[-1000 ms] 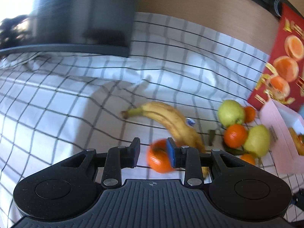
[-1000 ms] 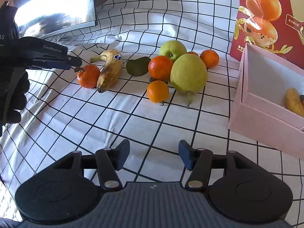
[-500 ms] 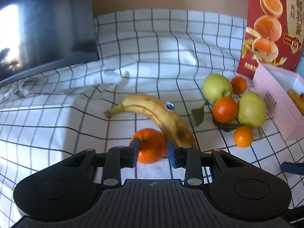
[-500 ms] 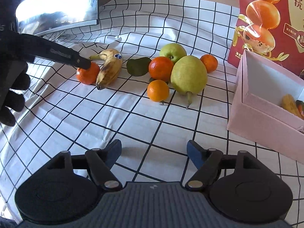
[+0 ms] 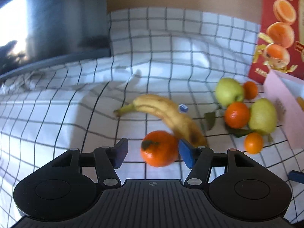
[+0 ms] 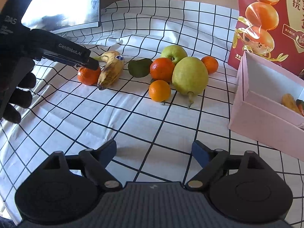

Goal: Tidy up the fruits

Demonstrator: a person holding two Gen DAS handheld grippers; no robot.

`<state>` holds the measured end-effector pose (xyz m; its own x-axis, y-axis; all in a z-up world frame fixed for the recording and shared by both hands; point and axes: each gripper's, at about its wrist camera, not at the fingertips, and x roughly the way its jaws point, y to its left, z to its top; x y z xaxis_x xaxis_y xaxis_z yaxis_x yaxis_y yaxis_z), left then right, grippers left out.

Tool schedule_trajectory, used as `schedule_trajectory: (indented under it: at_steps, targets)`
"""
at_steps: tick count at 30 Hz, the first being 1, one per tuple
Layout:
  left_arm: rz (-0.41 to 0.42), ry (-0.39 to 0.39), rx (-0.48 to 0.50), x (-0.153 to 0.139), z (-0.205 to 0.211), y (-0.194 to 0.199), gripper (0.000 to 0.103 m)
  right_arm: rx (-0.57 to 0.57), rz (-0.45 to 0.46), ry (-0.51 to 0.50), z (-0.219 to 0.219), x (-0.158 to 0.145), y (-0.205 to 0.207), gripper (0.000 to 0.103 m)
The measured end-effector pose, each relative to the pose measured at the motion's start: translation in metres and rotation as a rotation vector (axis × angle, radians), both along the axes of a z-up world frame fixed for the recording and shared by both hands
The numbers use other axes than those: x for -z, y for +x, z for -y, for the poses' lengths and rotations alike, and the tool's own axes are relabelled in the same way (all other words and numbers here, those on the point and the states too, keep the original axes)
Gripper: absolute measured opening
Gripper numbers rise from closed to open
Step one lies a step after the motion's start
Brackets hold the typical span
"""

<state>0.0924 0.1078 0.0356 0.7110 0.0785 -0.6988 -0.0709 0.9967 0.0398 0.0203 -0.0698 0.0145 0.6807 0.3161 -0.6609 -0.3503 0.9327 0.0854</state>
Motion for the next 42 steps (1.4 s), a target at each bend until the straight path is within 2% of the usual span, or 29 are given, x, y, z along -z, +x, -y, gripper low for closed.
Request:
schedule_trajectory:
  at_steps: [4,6,14,16,18,21,23,26,28,30,34,37,42]
  targets:
    - [-0.008,-0.067,0.004,0.005,-0.007,0.008,0.068,-0.015,0.000,0.003,-0.001,0.002,0.000,0.098]
    - [-0.017,-0.080,-0.009,0.007,-0.009,0.012,0.065,-0.029,-0.014,0.000,-0.004,0.003,0.001,0.103]
    - [-0.043,-0.145,-0.015,0.014,-0.020,0.021,0.067,-0.057,-0.042,-0.016,-0.005,0.002,0.006,0.103]
    - [-0.043,-0.149,-0.011,0.014,-0.021,0.020,0.067,-0.060,-0.046,-0.017,-0.006,0.002,0.007,0.102]
    - [-0.047,-0.154,-0.008,0.014,-0.021,0.020,0.065,-0.058,-0.050,-0.020,-0.006,-0.001,0.008,0.091]
    - [-0.044,-0.152,-0.008,0.014,-0.020,0.020,0.065,-0.073,-0.059,-0.016,-0.006,-0.008,0.017,0.083]
    - [-0.046,-0.158,-0.007,0.015,-0.021,0.020,0.065,-0.066,-0.035,-0.013,-0.006,-0.015,0.022,0.083]
    - [-0.040,-0.183,0.013,0.013,-0.022,0.018,0.054,-0.067,0.012,-0.012,-0.007,-0.032,0.032,0.083]
    - [-0.041,-0.155,0.023,0.012,-0.020,0.015,0.054,-0.064,0.038,-0.014,-0.009,-0.041,0.040,0.083]
    - [-0.031,-0.141,0.037,0.010,-0.019,0.009,0.053,-0.046,0.075,-0.037,-0.011,-0.049,0.049,0.083]
    - [-0.007,-0.183,0.057,0.002,-0.023,-0.009,0.053,0.000,0.143,-0.133,-0.015,-0.055,0.066,0.083]
    - [0.022,-0.175,0.087,-0.011,-0.022,-0.023,0.053,0.023,0.168,-0.198,-0.014,-0.058,0.080,0.083]
    - [0.014,-0.212,0.120,-0.023,-0.019,-0.045,0.053,0.018,0.162,-0.145,-0.007,-0.075,0.101,0.083]
